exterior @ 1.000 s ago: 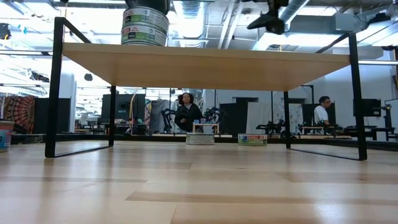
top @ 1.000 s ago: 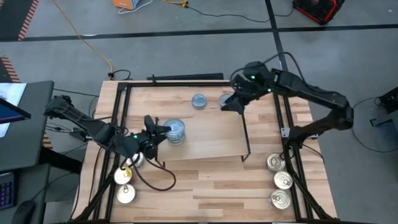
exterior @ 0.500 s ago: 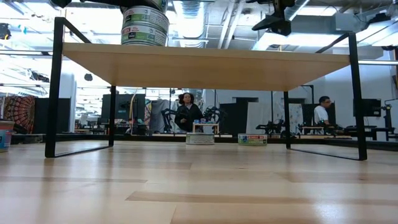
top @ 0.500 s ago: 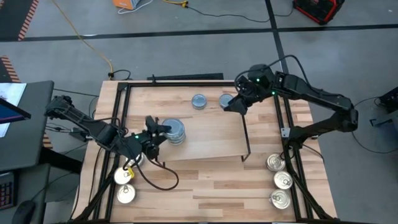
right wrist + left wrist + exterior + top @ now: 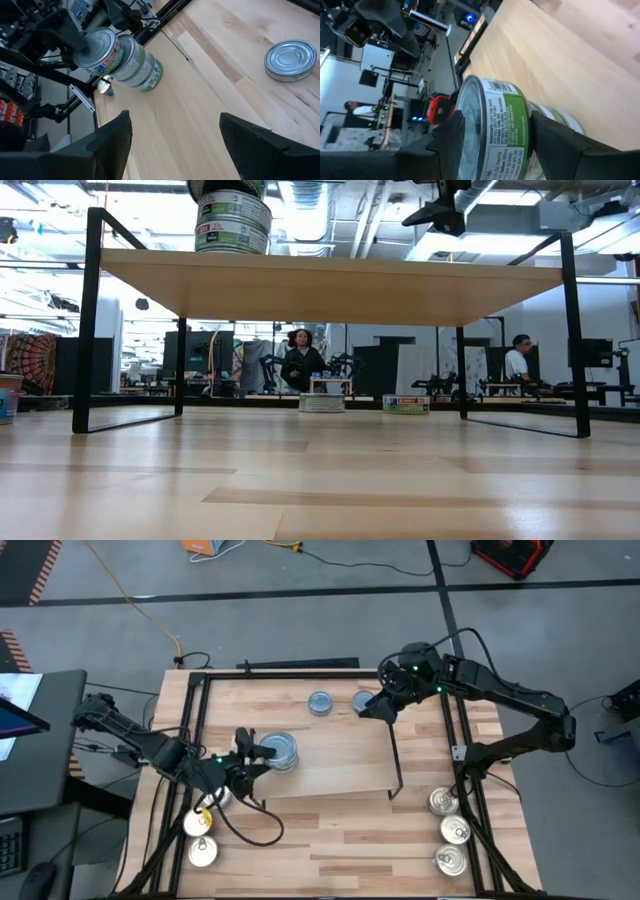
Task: Stack canned seafood by type on shelf
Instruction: Stack the green tuna can on top of the green tuna can on the shelf
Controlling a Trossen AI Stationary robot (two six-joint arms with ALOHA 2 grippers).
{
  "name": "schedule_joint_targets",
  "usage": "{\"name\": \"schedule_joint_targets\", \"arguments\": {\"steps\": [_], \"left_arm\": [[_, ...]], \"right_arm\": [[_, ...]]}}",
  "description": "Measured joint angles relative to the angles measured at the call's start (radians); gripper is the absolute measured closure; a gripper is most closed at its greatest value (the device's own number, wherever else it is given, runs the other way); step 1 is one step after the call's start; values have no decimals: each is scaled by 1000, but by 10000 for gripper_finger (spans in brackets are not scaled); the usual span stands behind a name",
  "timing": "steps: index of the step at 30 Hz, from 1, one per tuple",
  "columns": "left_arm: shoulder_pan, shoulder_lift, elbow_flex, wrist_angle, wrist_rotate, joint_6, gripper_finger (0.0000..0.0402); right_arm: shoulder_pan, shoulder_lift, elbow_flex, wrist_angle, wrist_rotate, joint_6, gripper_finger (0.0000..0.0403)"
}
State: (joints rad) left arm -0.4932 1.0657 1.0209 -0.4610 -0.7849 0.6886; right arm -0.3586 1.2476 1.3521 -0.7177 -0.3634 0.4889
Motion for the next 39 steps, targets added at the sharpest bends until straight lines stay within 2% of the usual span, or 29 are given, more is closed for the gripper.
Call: {"name": "schedule_joint_targets", "arguments": {"steps": [8,21,26,30,34,39], "left_arm": [[63,0,46,-66,132,-52,191],[72,0,46,-60,157,-50,191],[59,-20,66,-55,185,-111,191],[75,-80,92,-51,250,-182,191],[166,-157,94,-32,340,-243,191],[391,-200,94,4,405,-275,191]], "right_arm": [[27,0,0,2,3,-7,82],[32,0,0,1,26,-18,82],[32,0,0,-6,30,-43,82],[32,1,0,-29,125,-99,82],[32,22,0,-42,246,-152,82],[23,90,0,-47,264,-220,82]]}}
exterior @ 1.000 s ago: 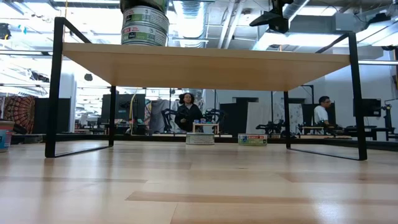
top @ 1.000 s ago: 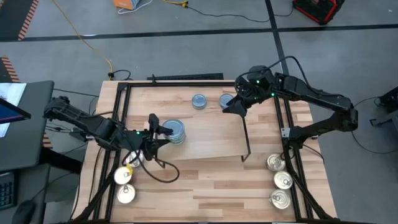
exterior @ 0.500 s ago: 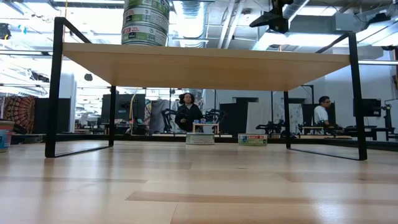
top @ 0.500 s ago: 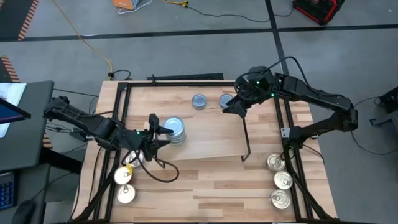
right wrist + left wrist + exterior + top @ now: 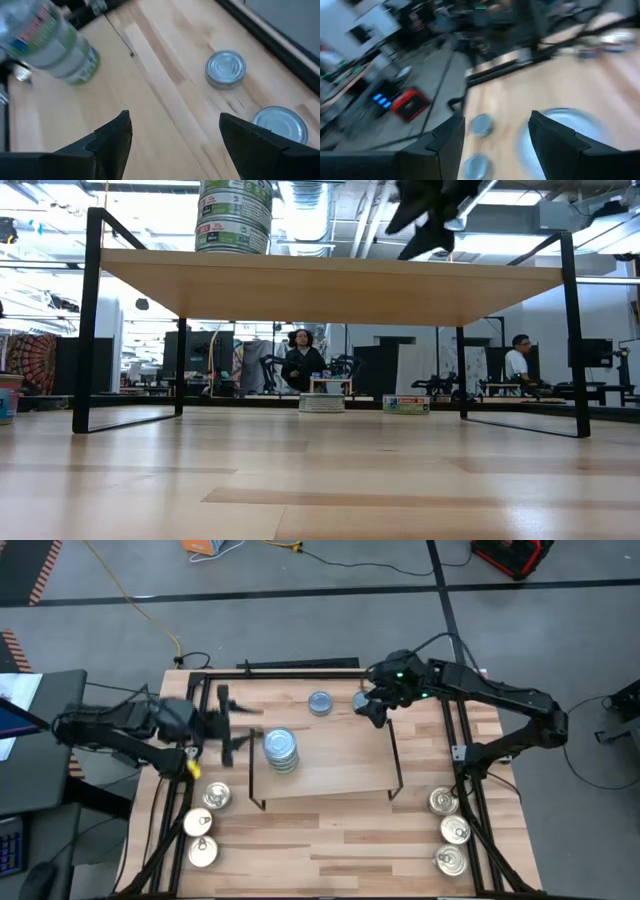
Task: Stack canned seafood by type on shelf
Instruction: Stack the green tuna can on top of the green tuna can on the shelf
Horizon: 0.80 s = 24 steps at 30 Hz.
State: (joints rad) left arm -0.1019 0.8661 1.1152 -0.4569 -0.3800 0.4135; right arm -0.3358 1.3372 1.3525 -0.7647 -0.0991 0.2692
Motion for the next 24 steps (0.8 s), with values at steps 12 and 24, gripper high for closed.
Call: {"name": "schedule_joint_targets", "arguments": {"steps": [12,24], "left_arm": [[653,136,-45,64,440,-11,191],[973,421,-287,528,716,-129,191]], "right_arm": [[-115,146,9,-74,-4,-111,83],[-179,141,10,22,-6,-240,85]]}}
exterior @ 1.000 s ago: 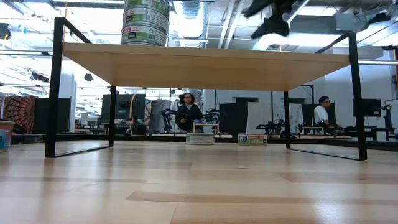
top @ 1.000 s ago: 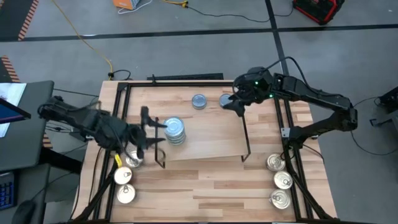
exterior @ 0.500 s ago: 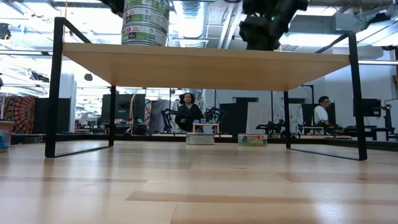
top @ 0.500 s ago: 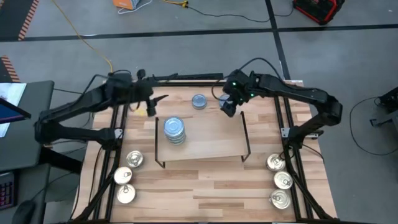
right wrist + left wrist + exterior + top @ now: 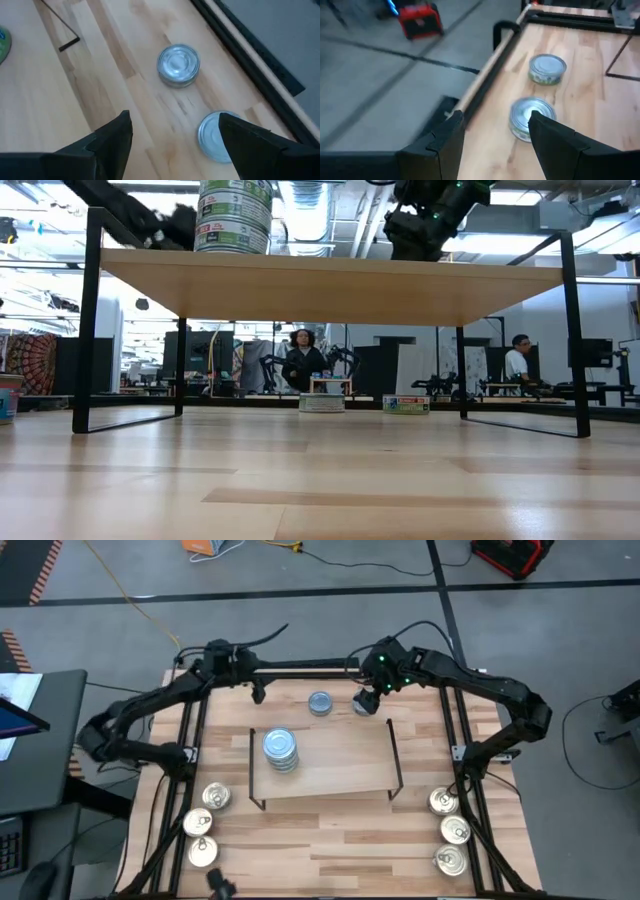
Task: Stack canned seafood by type on shelf
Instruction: Stack the green tuna can on top of the green tuna can on the shelf
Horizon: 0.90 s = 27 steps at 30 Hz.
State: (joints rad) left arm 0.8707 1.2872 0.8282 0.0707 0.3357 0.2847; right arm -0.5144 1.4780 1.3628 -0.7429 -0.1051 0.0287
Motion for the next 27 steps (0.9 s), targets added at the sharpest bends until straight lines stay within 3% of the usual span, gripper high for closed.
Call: {"name": "schedule_joint_targets", "arguments": {"steps": [5,12,16,19,27], "left_arm": [[32,218,69,7,50,-100,191],[0,420,204,10,45,-79,191],[-55,454,239,20,48,34,191],[-109,454,236,59,45,119,191],[-175,454,236,127,24,104,191]], "right_arm": [[-6,-1,0,19,0,-12,85],[-5,-32,-1,-60,0,-55,85],[-3,-104,-22,-33,0,-88,85],[-5,-192,-99,86,1,-98,85],[-11,-413,-379,381,1,-10,85]]}}
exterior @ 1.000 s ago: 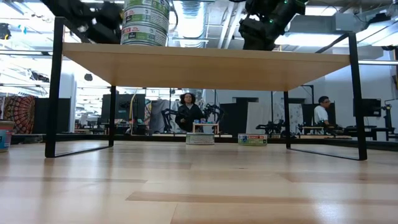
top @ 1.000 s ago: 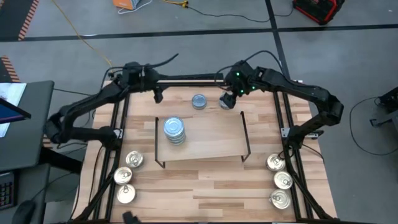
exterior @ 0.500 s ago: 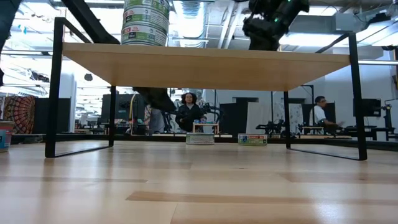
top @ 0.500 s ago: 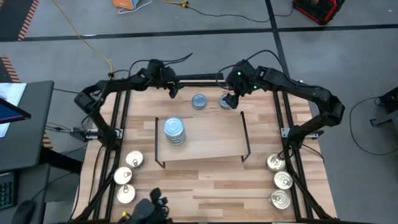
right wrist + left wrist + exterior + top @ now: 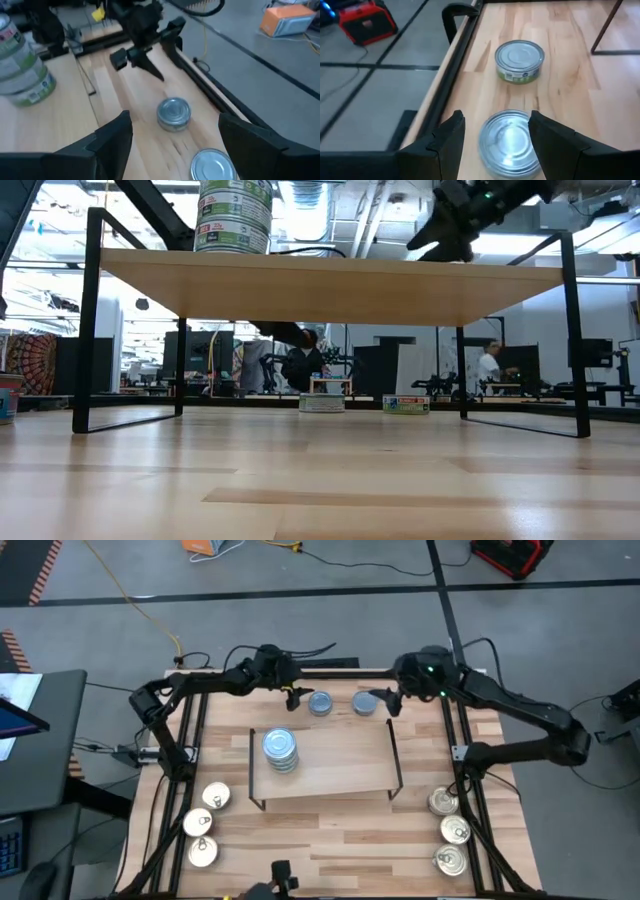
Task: Stack canned seafood by type on shelf
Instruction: Stack the green tuna can on top of the green tuna can on the shelf
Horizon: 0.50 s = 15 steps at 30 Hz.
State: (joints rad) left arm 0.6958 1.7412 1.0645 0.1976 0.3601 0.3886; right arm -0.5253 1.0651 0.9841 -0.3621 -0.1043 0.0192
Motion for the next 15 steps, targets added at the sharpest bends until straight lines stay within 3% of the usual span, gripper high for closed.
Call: {"name": "schedule_joint_targets", "arguments": {"steps": [9,15], "left_arm": [[23,23,3,-6,47,-291,191],[16,139,43,0,44,-356,191]], "right_arm": [[-18,-80,-111,60,1,15,85],[-29,-71,-111,70,1,18,85]]}}
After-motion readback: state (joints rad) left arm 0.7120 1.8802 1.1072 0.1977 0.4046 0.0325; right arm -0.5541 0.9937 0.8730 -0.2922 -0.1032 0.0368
